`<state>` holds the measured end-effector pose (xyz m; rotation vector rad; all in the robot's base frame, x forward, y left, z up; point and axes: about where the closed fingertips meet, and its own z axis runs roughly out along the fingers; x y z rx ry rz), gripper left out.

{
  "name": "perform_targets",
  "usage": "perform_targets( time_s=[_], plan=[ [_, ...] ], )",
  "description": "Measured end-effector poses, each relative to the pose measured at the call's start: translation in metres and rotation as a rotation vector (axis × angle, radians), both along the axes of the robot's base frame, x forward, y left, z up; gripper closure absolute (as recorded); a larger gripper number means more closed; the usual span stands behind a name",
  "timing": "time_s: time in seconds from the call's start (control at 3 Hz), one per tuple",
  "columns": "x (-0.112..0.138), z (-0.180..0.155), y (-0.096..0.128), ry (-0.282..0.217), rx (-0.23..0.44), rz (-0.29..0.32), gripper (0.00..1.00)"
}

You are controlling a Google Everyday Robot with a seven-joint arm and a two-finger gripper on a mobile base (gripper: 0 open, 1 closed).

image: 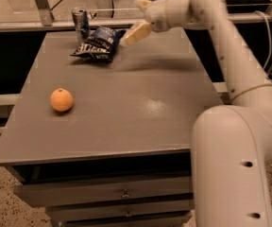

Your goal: Move blue chip bag near redbull can

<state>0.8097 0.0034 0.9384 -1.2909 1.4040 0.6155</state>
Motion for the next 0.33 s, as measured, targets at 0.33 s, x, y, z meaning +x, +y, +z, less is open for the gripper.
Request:
perform_targets(
  time_s=[0.33],
  plan=[
    [-0.0282,0.0193,-0.0598,0.013,0.054,0.033,0.00]
  ],
)
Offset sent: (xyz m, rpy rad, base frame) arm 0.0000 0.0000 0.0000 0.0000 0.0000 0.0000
